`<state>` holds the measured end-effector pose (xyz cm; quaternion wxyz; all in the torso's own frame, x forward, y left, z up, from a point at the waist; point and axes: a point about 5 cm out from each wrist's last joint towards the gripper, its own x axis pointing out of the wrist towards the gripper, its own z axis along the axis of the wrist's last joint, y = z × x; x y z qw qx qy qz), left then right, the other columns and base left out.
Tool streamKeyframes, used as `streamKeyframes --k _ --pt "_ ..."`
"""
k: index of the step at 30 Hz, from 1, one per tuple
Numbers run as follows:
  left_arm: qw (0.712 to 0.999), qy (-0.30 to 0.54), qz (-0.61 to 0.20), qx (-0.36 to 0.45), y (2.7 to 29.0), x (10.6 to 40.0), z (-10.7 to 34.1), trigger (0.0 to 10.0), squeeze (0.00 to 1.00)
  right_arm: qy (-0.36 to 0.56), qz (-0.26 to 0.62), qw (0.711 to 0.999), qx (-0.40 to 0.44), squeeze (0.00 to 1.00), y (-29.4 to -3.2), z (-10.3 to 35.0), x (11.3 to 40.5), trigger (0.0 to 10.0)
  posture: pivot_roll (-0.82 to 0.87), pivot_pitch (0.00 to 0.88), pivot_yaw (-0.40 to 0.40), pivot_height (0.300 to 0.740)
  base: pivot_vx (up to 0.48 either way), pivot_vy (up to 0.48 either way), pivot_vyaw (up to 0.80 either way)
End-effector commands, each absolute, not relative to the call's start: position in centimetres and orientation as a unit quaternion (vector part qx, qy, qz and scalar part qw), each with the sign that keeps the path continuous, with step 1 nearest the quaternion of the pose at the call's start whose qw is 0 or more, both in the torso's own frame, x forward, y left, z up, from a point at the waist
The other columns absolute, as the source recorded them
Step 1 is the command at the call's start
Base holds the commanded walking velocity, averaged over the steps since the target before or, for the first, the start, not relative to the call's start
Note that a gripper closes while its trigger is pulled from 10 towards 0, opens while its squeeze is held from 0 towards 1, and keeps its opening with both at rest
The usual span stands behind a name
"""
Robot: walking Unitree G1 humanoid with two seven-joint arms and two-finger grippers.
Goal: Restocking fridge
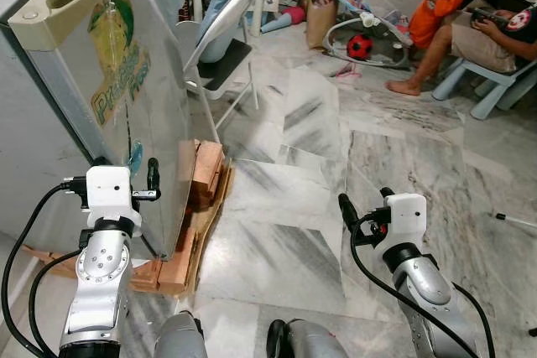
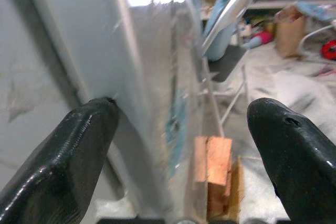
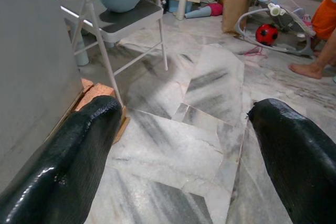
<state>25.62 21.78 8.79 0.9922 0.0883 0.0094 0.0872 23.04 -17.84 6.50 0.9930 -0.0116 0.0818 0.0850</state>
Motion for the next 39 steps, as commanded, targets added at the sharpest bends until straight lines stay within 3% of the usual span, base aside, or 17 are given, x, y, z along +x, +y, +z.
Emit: streamKeyframes --k 1,10,18,19,21,22,24,25,28,30,33,39 --pt "0.990 0.031 0.105 0.085 22.3 25.9 8.1 10.0 0.00 0.086 0.084 0.993 -0.016 0.00 -18.3 6.5 22.9 10.0 0.00 0.120 -0.097 0.740 0.000 0.000 0.00" --pt "0.991 0.018 0.109 0.079 22.3 26.7 8.5 10.0 0.00 0.090 0.080 0.993 -0.019 0.00 -18.6 6.5 22.4 10.0 -0.01 0.124 -0.096 0.740 0.000 0.000 0.00" --pt "0.999 0.001 0.026 0.046 18.6 29.1 9.1 10.0 0.00 0.104 0.088 0.990 -0.024 0.00 -18.6 5.9 22.3 10.0 -0.01 0.123 -0.100 0.740 0.000 0.000 0.00" --pt "0.999 -0.002 0.005 0.042 17.6 29.5 9.4 10.0 0.00 0.110 0.089 0.989 -0.028 0.00 -18.7 5.7 22.2 10.0 -0.01 0.123 -0.100 0.740 0.000 0.000 0.00" --pt "0.995 -0.026 -0.093 0.032 13.0 30.8 10.7 10.0 0.00 0.133 0.085 0.987 -0.037 0.00 -19.3 4.9 21.6 10.0 0.00 0.118 -0.105 0.740 0.000 0.000 0.00" --pt "0.987 -0.039 -0.154 0.005 9.3 31.0 11.6 10.0 0.00 0.145 0.082 0.985 -0.043 0.00 -19.6 4.4 21.2 10.0 0.00 0.118 -0.107 0.740 0.000 0.000 0.00" --pt "0.976 -0.043 -0.212 -0.010 6.2 30.6 12.1 10.0 0.00 0.150 0.079 0.985 -0.044 0.00 -19.8 4.2 21.0 10.0 0.01 0.115 -0.110 0.740 0.000 0.000 0.00" --pt "0.958 -0.057 -0.282 -0.004 3.4 29.7 12.5 10.0 0.00 0.152 0.078 0.984 -0.040 0.00 -19.8 4.0 20.9 10.0 0.00 0.111 -0.105 0.740 0.000 0.000 0.00" --pt "0.930 -0.079 -0.360 -0.011 -0.6 28.5 13.7 10.0 0.00 0.146 0.073 0.986 -0.035 0.00 -19.9 4.0 20.7 10.0 -0.01 0.105 -0.100 0.740 0.000 0.000 0.00" --pt "0.927 -0.094 -0.362 -0.013 -1.6 28.7 14.4 10.0 0.00 0.138 0.062 0.988 -0.032 0.00 -20.1 4.2 20.6 10.0 -0.03 0.102 -0.095 0.740 0.000 0.000 0.00" --pt "0.942 -0.092 -0.321 -0.009 -0.3 30.0 14.2 10.0 0.00 0.130 0.055 0.990 -0.028 0.00 -20.3 4.3 20.3 10.0 -0.03 0.100 -0.090 0.740 0.000 0.000 0.00" --pt "0.968 -0.089 -0.234 0.021 5.2 31.8 13.7 10.0 0.00 0.117 0.061 0.991 -0.019 0.00 -19.9 4.4 20.3 10.0 -0.01 0.099 -0.086 0.740 0.000 0.000 0.00"
